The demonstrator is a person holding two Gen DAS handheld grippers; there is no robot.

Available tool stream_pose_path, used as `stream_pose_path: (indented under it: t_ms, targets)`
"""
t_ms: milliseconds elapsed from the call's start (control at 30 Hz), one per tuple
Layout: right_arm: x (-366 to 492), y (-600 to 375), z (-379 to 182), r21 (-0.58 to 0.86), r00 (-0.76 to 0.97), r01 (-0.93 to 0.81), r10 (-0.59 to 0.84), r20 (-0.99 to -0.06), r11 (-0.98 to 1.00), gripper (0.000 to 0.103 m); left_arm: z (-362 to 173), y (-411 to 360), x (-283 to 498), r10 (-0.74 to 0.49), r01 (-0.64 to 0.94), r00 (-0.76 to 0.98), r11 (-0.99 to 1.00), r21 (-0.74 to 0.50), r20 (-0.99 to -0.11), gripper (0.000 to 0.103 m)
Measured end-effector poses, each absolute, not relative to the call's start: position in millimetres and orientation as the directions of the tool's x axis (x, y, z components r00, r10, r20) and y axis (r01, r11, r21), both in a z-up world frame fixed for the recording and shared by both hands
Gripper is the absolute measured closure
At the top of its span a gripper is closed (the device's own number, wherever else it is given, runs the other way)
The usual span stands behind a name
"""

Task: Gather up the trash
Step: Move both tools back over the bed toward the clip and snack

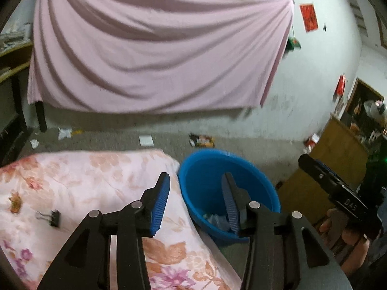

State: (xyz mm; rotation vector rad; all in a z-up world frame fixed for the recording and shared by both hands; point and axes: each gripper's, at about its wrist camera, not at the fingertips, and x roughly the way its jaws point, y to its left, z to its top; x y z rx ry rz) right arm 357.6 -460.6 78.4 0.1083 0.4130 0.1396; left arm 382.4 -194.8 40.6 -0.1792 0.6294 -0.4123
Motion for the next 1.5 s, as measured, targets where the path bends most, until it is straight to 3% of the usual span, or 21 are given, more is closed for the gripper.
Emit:
stream_pose_path:
  t_ms: [133,200,267,367,533,800,933,1200,1500]
  targets:
    - [348,-429,97,0.129,0.945,-0.201,0.227,-0.235,0.971,0.000,63,-165,366,-0.372,0.280,0.814,0.924,-0.260,-0.446,0.043]
    - [346,-418,104,0.125,0.952,-0.229,0.249,-0.179,0.965,0.000,74,-146,357,-0.342,0.256,0.848,0.933,-0.252,-0.405,0.041]
    - [341,-403,110,0.133,0.952,-0.268,0.283,-0.116,0.954,0.000,83,-124,347,-0.300,0.221,0.882,0.944,-0.243,-0.364,0.023]
    - [337,-385,117,0.142,0.946,-0.313,0.322,-0.047,0.939,0.000,93,-93,332,-0.253,0.180,0.919,0.952,-0.248,-0.303,0.006]
    - [331,-348,123,0.122,0.926,-0.377,0.375,0.039,0.918,0.000,101,-48,309,-0.154,0.103,0.958,0.972,-0.209,-0.242,0.002]
    - [324,-284,113,0.047,0.879,-0.472,0.466,0.100,0.881,0.000,95,17,276,-0.002,-0.028,0.986,0.984,-0.179,-0.167,0.002]
    - [332,-258,103,0.021,0.863,-0.504,0.502,0.064,0.863,0.000,82,34,267,0.056,-0.079,0.985,0.987,-0.139,-0.161,0.002]
    - [369,-225,70,0.007,0.834,-0.540,0.537,-0.128,0.841,0.000,43,44,279,0.061,-0.079,0.969,0.995,-0.065,-0.241,0.002]
    - [416,-221,34,0.078,0.743,-0.542,0.520,-0.420,0.837,0.000,7,39,322,0.024,-0.057,0.892,0.997,-0.059,-0.452,0.002]
